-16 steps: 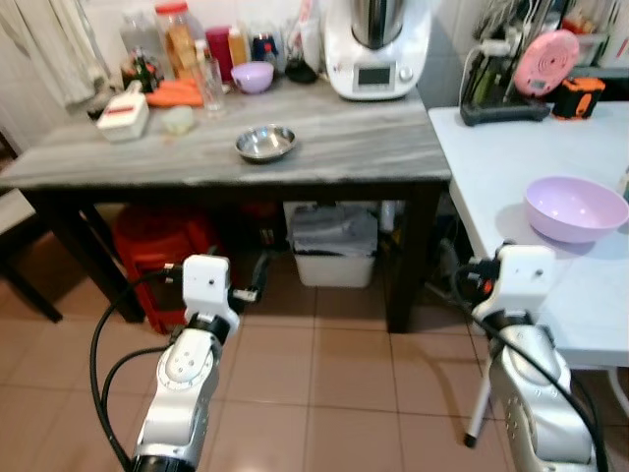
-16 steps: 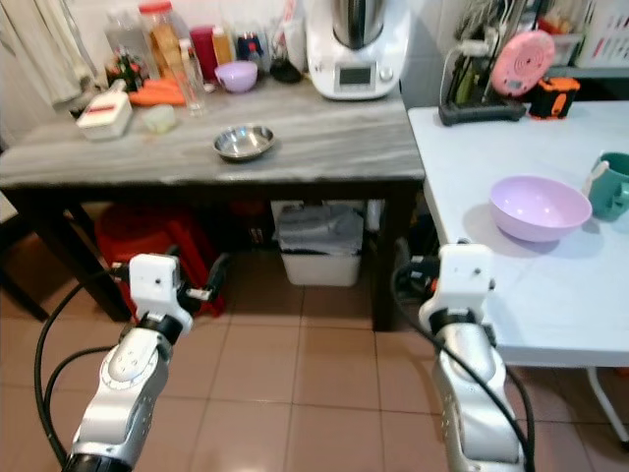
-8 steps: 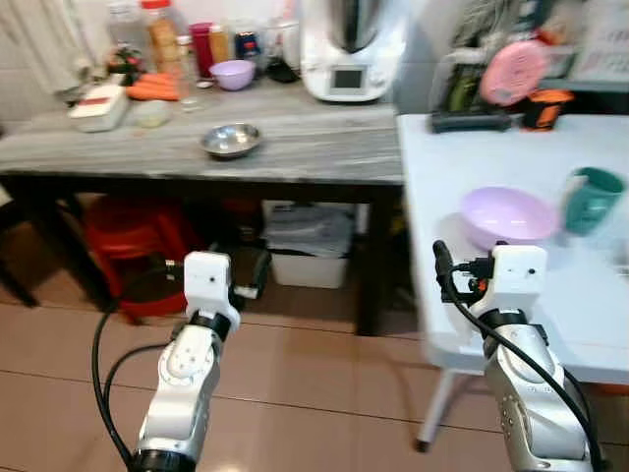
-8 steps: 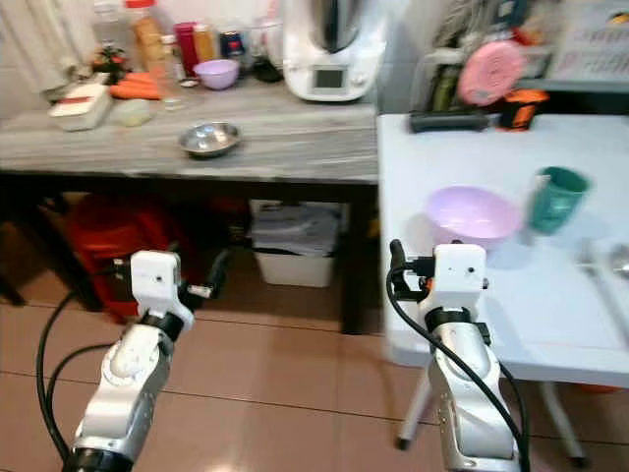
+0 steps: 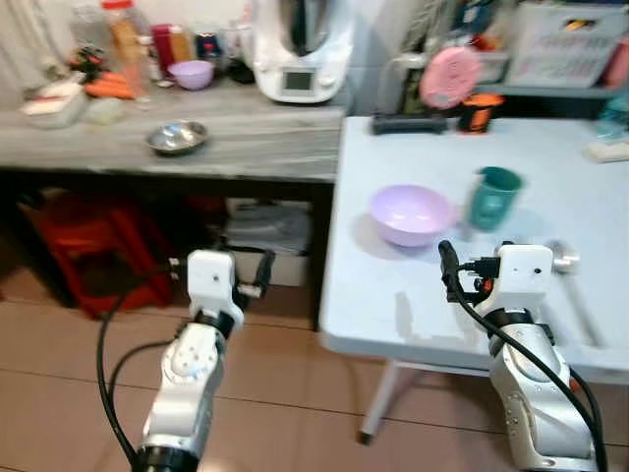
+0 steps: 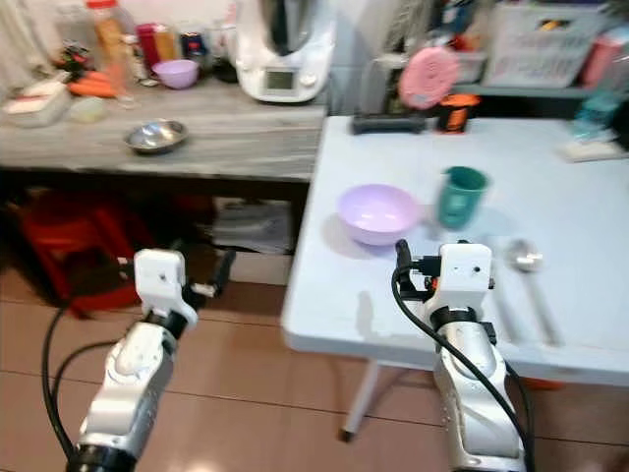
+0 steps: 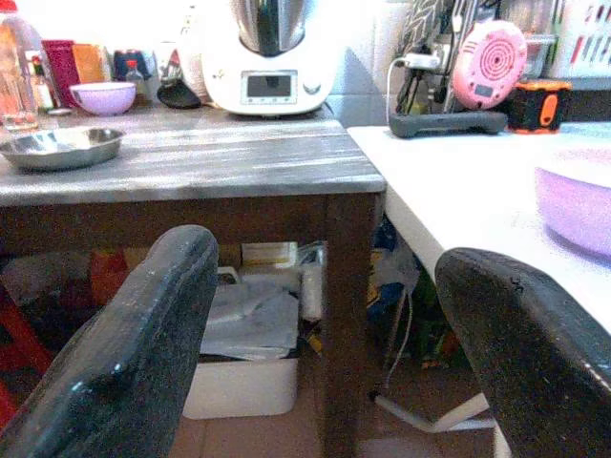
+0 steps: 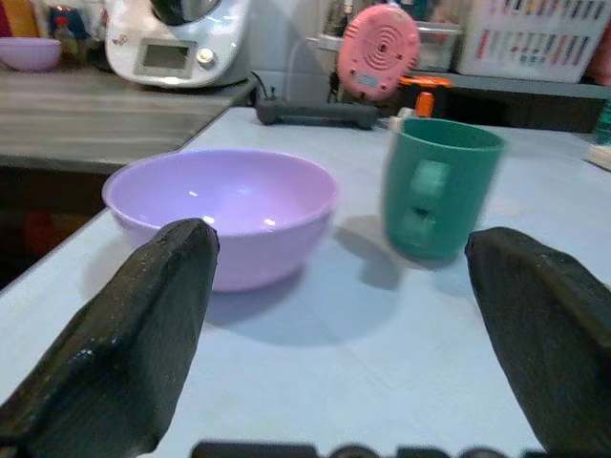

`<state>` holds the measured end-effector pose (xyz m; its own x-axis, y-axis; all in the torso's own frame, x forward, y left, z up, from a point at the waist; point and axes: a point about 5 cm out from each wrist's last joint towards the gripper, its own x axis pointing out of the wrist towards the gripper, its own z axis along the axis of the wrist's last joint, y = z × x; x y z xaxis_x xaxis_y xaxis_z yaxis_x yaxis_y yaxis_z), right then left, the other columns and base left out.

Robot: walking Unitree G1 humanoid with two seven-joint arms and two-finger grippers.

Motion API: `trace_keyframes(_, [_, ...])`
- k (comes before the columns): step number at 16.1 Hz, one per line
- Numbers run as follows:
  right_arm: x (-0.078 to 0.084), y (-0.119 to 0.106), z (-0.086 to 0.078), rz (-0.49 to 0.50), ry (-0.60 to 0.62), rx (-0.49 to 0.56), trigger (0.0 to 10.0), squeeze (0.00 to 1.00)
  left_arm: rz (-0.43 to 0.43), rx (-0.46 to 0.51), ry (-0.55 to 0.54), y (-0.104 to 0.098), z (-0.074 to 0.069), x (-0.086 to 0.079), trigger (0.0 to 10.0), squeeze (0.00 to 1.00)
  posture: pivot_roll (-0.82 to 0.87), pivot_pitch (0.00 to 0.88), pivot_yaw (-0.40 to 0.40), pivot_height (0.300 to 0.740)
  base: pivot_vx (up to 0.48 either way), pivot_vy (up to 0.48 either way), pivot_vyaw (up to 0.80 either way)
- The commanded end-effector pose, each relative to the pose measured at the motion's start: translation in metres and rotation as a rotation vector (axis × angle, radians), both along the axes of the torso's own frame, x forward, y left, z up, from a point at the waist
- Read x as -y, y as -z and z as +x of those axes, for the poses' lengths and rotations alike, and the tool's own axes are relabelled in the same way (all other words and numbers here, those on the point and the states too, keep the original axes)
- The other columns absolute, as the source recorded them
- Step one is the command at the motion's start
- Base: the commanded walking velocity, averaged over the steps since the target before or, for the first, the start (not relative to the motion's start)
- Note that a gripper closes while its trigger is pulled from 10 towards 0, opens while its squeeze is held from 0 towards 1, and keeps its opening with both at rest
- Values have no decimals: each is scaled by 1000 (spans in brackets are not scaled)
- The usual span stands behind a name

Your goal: Setting the table

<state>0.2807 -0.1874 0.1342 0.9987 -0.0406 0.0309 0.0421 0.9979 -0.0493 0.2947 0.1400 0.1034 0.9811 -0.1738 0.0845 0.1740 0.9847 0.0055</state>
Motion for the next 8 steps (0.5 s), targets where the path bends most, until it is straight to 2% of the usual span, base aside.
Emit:
trace_keyframes(1, [-8,-5,2,3,-23,20,10000,0,2,-10,-13,3,-1,-6,10000,0,-99,0,47,740,0,-480,0])
trace_keyframes(2, [-8,-4,2,3,-24,19,10000,0,5,-8,-13,3,-1,-6,10000,0,-99,0,47,740,0,-364,0])
trace_keyframes(8, [-5,-6,1,-18,-14,26,10000,0,-50,25,79,-1,-3,1,10000,0,-101,0,44,740,0,0,0])
